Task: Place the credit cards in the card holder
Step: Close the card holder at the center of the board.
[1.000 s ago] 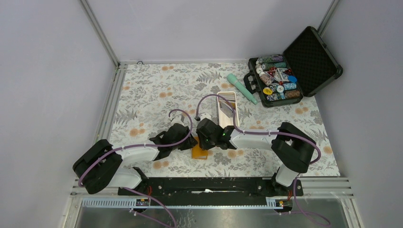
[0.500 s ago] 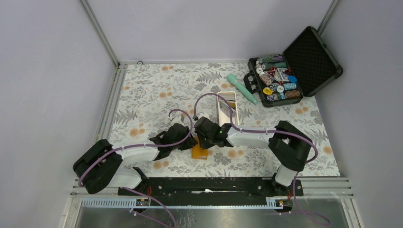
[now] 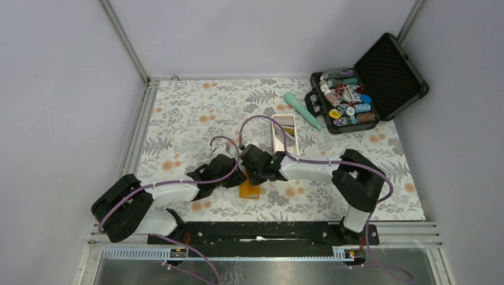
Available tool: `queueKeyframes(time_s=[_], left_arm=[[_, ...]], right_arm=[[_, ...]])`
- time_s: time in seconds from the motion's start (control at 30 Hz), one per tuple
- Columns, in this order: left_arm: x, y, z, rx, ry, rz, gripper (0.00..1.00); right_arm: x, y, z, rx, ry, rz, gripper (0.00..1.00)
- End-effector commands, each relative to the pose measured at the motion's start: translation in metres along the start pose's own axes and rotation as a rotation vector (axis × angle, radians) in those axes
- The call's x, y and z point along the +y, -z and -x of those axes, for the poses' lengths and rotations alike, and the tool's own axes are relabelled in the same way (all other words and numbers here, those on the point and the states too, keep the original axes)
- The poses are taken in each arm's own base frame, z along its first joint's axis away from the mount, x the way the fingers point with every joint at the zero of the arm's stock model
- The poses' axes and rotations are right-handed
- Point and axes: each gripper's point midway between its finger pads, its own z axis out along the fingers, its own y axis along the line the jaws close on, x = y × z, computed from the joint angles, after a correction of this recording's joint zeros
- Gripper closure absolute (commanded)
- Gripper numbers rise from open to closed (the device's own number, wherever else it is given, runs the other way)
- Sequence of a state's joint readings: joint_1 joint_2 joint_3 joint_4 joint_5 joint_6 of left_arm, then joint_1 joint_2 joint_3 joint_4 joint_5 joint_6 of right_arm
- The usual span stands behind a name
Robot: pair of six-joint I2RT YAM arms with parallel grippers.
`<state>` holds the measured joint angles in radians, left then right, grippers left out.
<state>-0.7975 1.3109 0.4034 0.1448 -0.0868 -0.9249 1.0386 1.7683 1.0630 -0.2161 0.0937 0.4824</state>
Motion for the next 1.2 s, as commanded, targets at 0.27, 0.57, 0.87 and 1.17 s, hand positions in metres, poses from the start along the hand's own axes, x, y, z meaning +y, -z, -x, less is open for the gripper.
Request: queueKeyframes(time_s=[0.27, 0.57, 0.87, 1.17], left_arm=[[0.021, 0.0, -0.046, 0.131, -0.009, 0.004, 0.71], [0.02, 0.0, -0.049, 0.123, 0.005, -0.018, 0.72], [0.019, 0.001, -0.054, 0.138, 0.004, -0.041, 0.73], [0.015, 0.001, -0.052, 0.133, -0.016, -0.06, 0.73]], right_arm=[[-0.009, -0.036, -0.021, 0.118, -0.004, -0.075, 0.93], [-0.014, -0.046, -0.031, 0.18, -0.022, -0.124, 0.92], [-0.018, -0.056, -0.041, 0.247, -0.024, -0.136, 0.91], [-0.023, -0.069, -0.052, 0.314, -0.044, -0.118, 0.91]])
